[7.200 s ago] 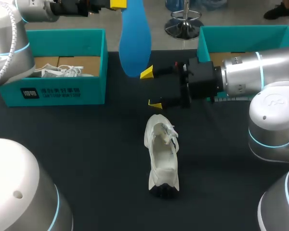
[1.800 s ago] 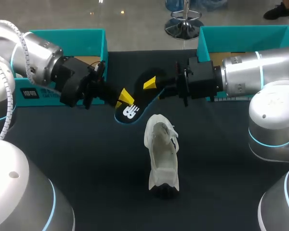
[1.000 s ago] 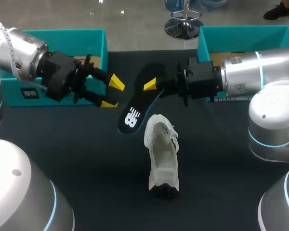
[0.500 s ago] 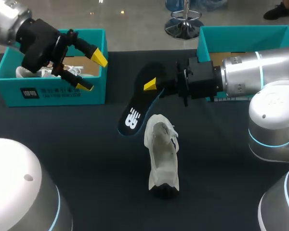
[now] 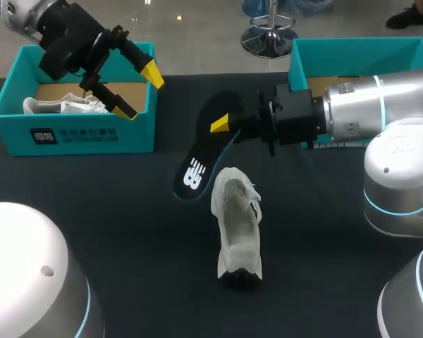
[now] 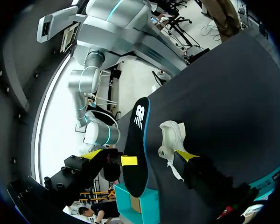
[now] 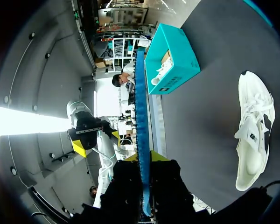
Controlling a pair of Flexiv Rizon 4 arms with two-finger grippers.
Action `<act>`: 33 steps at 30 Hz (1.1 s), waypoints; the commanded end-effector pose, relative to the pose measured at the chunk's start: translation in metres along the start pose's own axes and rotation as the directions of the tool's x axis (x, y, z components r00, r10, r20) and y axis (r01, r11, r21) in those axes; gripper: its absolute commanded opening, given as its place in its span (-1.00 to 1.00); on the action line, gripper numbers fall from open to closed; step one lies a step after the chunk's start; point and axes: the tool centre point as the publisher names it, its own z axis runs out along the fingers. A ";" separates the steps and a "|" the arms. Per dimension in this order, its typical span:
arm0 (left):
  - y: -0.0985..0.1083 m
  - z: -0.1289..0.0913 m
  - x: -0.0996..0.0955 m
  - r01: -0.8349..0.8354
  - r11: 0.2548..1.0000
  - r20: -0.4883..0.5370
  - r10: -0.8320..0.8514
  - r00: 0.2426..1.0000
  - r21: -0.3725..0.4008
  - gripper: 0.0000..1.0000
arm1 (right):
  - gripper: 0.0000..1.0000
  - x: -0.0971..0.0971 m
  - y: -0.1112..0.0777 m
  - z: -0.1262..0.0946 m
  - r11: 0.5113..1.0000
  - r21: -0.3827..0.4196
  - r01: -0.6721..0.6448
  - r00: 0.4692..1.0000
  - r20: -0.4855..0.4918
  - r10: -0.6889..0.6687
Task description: Take the shoe out of the shoebox, open the shoe tongue, remove and reinsert the insole, then place the shoe into the shoebox
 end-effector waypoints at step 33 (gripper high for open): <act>0.067 -0.008 -0.054 0.034 0.993 -0.547 -0.091 0.832 -0.114 1.00 | -1.00 -0.002 -0.014 -0.004 0.997 0.070 0.030 1.000 0.006 -0.030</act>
